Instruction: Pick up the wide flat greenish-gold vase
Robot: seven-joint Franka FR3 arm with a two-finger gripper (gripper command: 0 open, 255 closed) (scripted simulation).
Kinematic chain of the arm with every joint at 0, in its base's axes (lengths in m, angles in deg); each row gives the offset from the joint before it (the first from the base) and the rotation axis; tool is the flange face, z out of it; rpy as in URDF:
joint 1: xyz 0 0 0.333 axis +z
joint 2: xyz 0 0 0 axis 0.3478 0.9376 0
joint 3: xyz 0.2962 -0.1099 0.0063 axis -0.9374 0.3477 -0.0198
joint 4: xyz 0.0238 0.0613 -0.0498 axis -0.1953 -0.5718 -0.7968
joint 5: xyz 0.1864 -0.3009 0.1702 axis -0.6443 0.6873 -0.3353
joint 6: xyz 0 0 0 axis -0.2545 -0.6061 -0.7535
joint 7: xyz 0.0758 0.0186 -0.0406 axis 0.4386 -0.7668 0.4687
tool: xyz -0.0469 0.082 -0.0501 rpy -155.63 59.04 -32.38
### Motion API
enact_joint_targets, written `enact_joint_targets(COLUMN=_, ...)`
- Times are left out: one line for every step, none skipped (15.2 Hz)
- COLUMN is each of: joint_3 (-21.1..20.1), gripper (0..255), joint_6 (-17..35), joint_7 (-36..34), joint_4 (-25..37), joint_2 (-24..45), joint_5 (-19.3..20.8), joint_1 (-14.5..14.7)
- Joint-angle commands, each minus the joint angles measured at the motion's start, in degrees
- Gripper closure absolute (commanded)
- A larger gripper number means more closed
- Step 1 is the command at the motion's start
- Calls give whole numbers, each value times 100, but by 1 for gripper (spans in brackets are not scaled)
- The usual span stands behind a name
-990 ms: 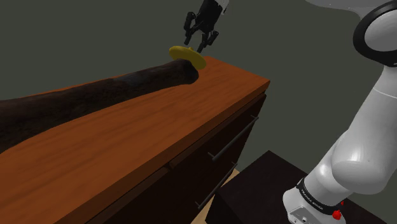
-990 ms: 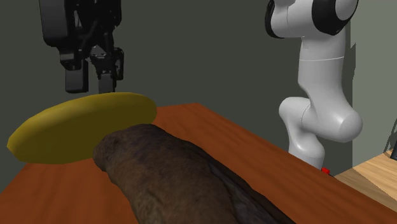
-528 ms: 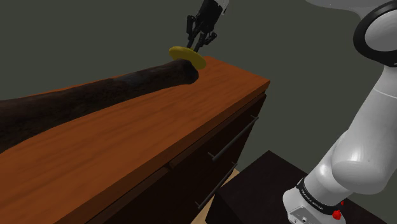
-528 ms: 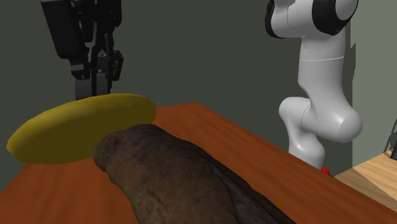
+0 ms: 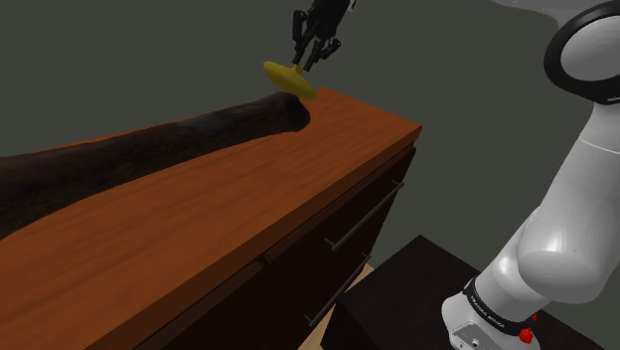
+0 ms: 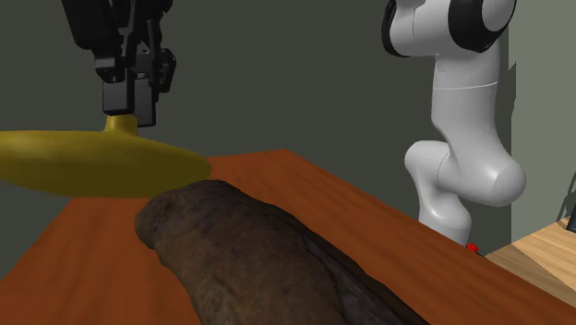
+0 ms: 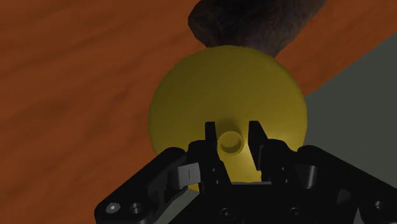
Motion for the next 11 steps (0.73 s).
enact_joint_targets(joint_3=1, gripper=255, joint_6=-165, joint_7=-71, joint_4=252, joint_2=74, joint_5=-2, joint_1=-9)
enact_joint_targets(joint_3=1, gripper=255, joint_6=-249, joint_7=-107, joint_4=382, joint_2=112, joint_5=-4, joint_1=-14)
enact_joint_targets(joint_3=2, gripper=255, joint_6=-335, joint_7=-144, joint_4=516, joint_2=153, joint_5=-7, joint_1=-19)
enact_joint_targets(joint_3=1, gripper=255, joint_6=-422, joint_7=-182, joint_4=655, joint_2=198, joint_5=-10, joint_1=-25)
enact_joint_targets(joint_3=1, gripper=255, joint_6=-511, joint_7=-220, joint_4=800, joint_2=245, joint_5=-14, joint_1=-31)
enact_joint_targets(joint_3=1, gripper=255, joint_6=-603, joint_7=-260, joint_4=950, joint_2=296, joint_5=-19, joint_1=-38)
enact_joint_targets(joint_3=0, gripper=255, joint_6=-696, joint_7=-301, joint_4=1107, joint_2=351, joint_5=-25, joint_1=-44)
enact_joint_targets(joint_3=-2, gripper=255, joint_6=-793, joint_7=-343, joint_4=1272, joint_2=410, joint_5=-31, joint_1=-52)
enact_joint_targets(joint_3=-3, gripper=255, joint_6=-892, joint_7=-387, joint_4=1444, joint_2=474, joint_5=-39, joint_1=-59)
enact_joint_targets(joint_3=-4, gripper=255, joint_6=-907, joint_7=-394, joint_4=1471, joint_2=485, joint_5=-40, joint_1=-61)
enact_joint_targets(joint_3=-4, gripper=255, joint_6=-907, joint_7=-394, joint_4=1469, joint_2=484, joint_5=-39, joint_1=-61)
